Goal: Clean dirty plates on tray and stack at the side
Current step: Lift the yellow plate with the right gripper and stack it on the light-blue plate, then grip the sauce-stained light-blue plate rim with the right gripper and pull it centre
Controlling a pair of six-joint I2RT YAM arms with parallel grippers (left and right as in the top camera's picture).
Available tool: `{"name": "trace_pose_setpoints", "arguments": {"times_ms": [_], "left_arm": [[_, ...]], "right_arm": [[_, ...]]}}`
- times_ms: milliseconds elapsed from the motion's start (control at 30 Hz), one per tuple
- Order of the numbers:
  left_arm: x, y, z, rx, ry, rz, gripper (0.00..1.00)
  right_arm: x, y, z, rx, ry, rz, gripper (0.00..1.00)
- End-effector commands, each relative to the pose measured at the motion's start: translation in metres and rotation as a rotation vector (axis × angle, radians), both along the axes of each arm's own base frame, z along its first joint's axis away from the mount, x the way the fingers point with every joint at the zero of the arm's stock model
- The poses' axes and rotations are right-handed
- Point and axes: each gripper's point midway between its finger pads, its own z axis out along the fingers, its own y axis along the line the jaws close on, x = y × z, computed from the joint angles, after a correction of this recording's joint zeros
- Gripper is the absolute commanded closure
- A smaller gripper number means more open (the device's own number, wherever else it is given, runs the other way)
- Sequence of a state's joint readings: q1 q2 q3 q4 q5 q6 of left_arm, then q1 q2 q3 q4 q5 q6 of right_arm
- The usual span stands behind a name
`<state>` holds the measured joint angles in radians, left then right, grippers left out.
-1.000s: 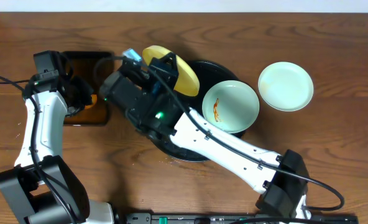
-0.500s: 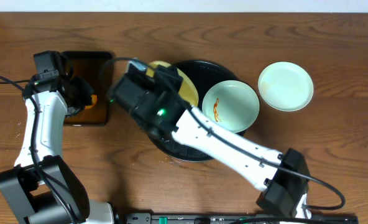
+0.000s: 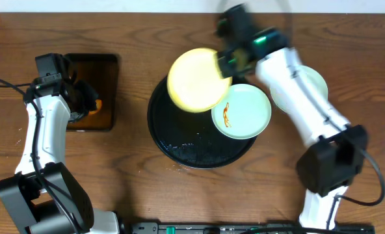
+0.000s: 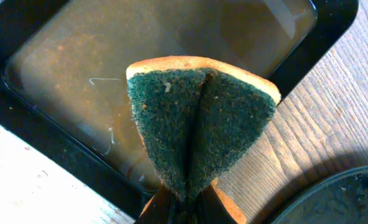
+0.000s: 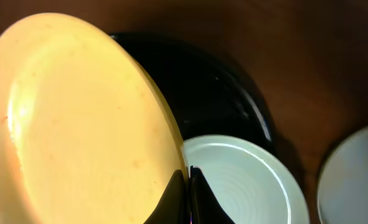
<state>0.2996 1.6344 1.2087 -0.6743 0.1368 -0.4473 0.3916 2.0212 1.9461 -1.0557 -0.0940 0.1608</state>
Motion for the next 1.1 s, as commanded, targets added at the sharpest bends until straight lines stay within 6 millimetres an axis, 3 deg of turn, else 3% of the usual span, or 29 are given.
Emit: {"name": "trace_pose_setpoints", "arguments": {"times_ms": [0, 100, 233, 400, 533, 667, 900, 1000, 1033, 1067], "left_arm": [[0.001, 0.000, -0.001, -0.006, 0.003, -0.008, 0.92], [0.000, 0.000, -0.001, -0.006, 0.004, -0.008, 0.92], [0.001, 0.000, -0.001, -0.006, 0.003, -0.008, 0.92], [0.001, 0.000, -0.001, -0.006, 0.004, -0.008, 0.92], [0.001, 0.000, -0.001, -0.006, 0.003, -0.008, 0.92], [0.001, 0.000, -0.001, -0.006, 0.003, -0.008, 0.92], [0.001, 0.000, -0.001, -0.006, 0.004, -0.008, 0.92], [0.000, 0.000, -0.001, -0.006, 0.004, -0.008, 0.92], [0.001, 0.000, -0.001, -0.006, 0.004, -0.008, 0.92], [0.001, 0.000, -0.001, -0.006, 0.003, -0.008, 0.92]], "right_arm": [[0.003, -0.022, 0.019, 0.225, 0.082, -0.075, 0.99], [0.015, -0.081, 0.012, 0.219, 0.101, -0.204, 0.99], [0.017, -0.163, 0.001, 0.229, 0.144, -0.386, 0.99], [0.002, -0.246, -0.023, 0.217, 0.194, -0.569, 0.99], [-0.014, -0.300, -0.052, 0.176, 0.219, -0.717, 0.99], [-0.023, -0.323, -0.079, 0.187, 0.221, -0.779, 0.99], [-0.027, -0.320, -0.113, 0.187, 0.216, -0.776, 0.96], [-0.026, -0.315, -0.114, 0.212, 0.218, -0.772, 0.74], [-0.026, -0.310, -0.113, 0.237, 0.225, -0.763, 0.58], [-0.026, -0.306, -0.111, 0.265, 0.230, -0.752, 0.52]]}}
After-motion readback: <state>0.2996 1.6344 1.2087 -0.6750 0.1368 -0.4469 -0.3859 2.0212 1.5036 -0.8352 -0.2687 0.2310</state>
